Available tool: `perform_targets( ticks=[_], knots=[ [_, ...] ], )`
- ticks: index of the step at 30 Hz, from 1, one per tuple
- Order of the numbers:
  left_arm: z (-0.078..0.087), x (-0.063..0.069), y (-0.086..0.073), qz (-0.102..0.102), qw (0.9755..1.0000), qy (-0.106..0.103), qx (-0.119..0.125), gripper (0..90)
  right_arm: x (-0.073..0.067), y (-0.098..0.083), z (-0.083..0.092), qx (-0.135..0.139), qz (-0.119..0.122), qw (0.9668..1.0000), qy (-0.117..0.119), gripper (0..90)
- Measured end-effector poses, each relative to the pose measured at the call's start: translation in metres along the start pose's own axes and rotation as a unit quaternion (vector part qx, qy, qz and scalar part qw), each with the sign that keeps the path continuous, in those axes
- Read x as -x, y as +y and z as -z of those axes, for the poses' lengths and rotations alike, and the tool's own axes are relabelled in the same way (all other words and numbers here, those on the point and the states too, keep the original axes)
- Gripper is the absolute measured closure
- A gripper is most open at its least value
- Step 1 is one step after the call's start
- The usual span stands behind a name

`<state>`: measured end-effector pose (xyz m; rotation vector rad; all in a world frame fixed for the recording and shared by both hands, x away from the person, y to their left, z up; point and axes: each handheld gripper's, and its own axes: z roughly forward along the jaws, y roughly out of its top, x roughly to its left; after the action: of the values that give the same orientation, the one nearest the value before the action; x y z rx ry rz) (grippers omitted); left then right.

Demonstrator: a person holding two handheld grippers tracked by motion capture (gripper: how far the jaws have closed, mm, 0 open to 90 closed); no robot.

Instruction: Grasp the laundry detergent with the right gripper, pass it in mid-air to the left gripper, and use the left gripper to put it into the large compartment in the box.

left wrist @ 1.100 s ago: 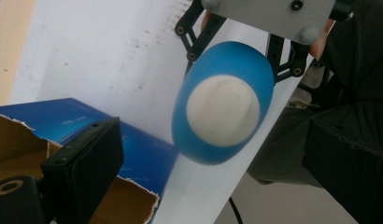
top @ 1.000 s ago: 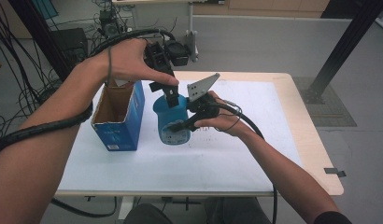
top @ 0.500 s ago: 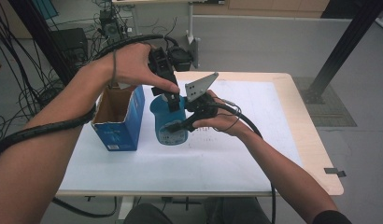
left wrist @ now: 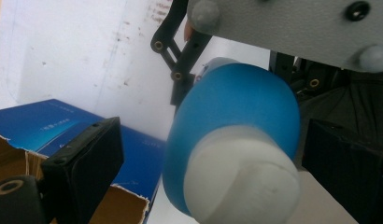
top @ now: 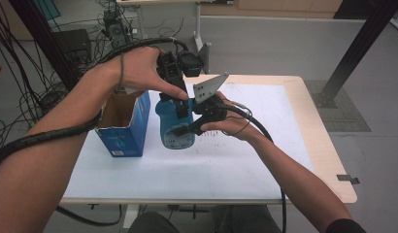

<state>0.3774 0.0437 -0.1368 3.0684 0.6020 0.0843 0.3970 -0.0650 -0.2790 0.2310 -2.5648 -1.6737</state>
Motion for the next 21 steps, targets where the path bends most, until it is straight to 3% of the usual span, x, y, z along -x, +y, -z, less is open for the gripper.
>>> perform_targets(
  ticks=[21],
  knots=[
    [-0.0037, 0.0039, 0.0025, -0.014, 0.9999, 0.0, -0.008, 6.4, -0.0026, 0.0027, 0.0052, 0.007, -0.004, 1.0, 0.002, 44.0]
  ],
)
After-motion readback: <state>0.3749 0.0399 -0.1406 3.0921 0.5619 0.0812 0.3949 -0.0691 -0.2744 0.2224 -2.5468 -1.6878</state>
